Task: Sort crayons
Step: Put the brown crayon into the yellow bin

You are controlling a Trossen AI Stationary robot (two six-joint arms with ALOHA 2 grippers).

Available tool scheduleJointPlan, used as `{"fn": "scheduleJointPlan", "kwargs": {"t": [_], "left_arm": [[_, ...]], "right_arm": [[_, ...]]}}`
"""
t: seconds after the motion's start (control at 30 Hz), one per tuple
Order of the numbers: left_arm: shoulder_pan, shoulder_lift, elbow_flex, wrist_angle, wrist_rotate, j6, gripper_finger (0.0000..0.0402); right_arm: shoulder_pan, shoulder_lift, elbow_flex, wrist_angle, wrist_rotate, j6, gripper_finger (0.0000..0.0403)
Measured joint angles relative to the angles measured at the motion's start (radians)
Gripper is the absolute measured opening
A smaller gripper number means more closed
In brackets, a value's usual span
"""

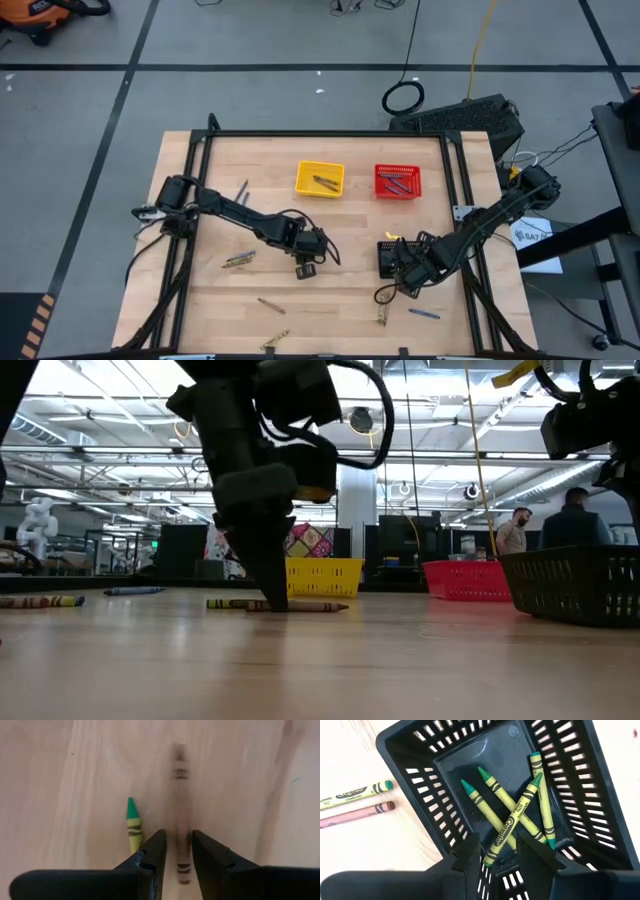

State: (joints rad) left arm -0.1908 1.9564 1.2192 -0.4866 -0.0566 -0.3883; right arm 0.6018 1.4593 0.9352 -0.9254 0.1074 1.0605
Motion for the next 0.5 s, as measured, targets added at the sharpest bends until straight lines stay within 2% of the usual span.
{"fn": "scheduleJointPlan", "kwargs": {"t": [0.3, 0.5], "left_arm": [[-0.003, 0.028, 0.001, 0.044, -0.005, -0.048, 0.0083], [-0.025, 0.027, 0.000, 0.055, 0.003, -0.041, 0.0030]], "right_arm": [[0.000, 0.000, 0.000, -0.003, 0.000, -0.008, 0.0112], [0.000, 0.000, 0.000, -0.007, 0.000, -0.012, 0.0112]]}}
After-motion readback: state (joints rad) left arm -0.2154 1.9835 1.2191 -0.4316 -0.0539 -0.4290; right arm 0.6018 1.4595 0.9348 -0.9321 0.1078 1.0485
